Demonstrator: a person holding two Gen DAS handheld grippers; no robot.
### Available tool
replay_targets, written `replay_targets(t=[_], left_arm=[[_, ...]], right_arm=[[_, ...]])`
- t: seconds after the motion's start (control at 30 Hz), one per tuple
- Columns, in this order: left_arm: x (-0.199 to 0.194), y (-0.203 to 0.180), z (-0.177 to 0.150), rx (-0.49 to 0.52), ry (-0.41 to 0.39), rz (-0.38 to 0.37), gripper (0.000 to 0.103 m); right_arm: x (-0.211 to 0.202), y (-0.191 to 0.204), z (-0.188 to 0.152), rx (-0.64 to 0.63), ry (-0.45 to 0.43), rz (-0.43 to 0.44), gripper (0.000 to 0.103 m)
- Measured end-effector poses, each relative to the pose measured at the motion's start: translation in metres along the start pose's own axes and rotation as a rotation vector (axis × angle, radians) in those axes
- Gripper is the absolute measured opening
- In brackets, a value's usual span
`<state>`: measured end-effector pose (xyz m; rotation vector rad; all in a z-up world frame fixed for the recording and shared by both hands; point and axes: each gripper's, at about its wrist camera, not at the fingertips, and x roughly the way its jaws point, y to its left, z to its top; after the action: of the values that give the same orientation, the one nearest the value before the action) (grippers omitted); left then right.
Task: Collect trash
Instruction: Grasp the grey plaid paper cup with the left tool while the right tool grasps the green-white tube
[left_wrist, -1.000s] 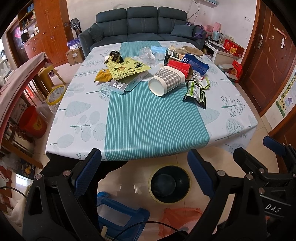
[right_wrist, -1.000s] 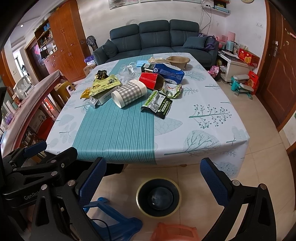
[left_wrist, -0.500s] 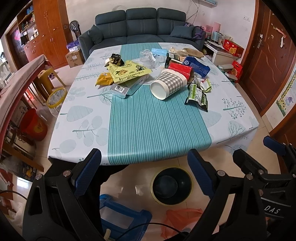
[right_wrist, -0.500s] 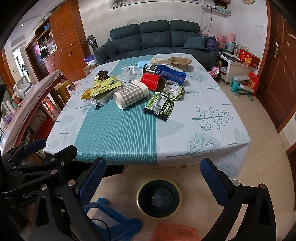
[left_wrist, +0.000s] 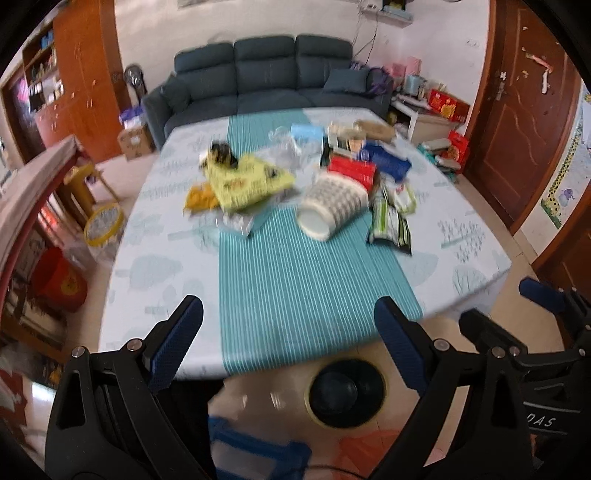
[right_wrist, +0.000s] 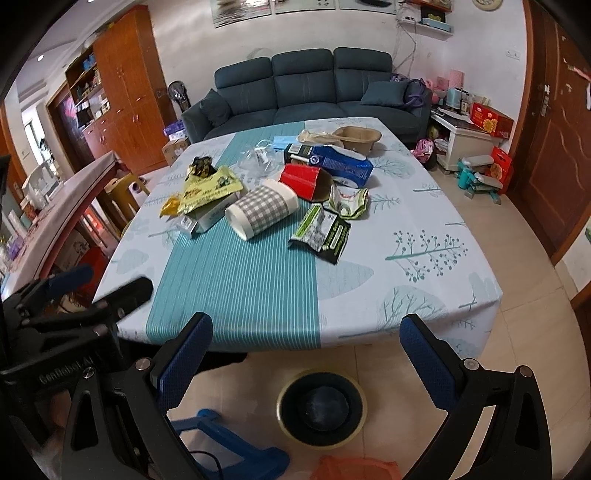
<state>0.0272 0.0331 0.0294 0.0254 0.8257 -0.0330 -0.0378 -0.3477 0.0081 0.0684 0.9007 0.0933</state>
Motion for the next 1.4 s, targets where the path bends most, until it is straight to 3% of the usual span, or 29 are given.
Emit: replay_targets(t=[0.17,0.43,0.5,0.6,0.73,0.87,1.03,1.13,1.23,1.4], left_arm=[[0.003,0.005,0.027,0.083,-0.076,0.052,0.093],[0.037,0.002,0.061,0.256,-0.013,0.034,0.091],[0.05,0.004,0.066,0.252,0.019,0.003,0.084],[0.078,0.008,0.084,0.223,0.105,-0.098,0.084],[0.115,0.008,0.098,0.227,0.193,-0.198,0.08],[0.153,0.001,0.113,0.245,0.292,-0.295,0.074],[0.185,-0.004,0.127,0.24,0.342,-0.351,0.073],[0.201,-0.007,0.132,0.245,0.373,-0.378,0.072],[0.217,-0.008,0.135,0.247,0.41,-0.395,0.072],[0.239,-0.011,0.137,0.24,0.475,-0.447,0.07]], right_arm=[[0.014,-0.004,0.021,0.052,-0.008,0.007,0.103],[0.047,-0.007,0.053,0.098,-0.011,-0.01,0.103],[0.058,-0.006,0.059,0.097,-0.001,-0.018,0.102],[0.08,-0.007,0.067,0.097,0.024,-0.045,0.1],[0.111,-0.011,0.077,0.121,0.065,-0.054,0.083],[0.145,-0.017,0.088,0.147,0.105,-0.079,0.082],[0.196,-0.023,0.093,0.177,0.184,-0.131,0.082],[0.218,-0.026,0.091,0.181,0.231,-0.168,0.074],[0.228,-0.02,0.092,0.128,0.222,-0.233,0.072],[0.236,-0.017,0.09,0.103,0.21,-0.233,0.063]])
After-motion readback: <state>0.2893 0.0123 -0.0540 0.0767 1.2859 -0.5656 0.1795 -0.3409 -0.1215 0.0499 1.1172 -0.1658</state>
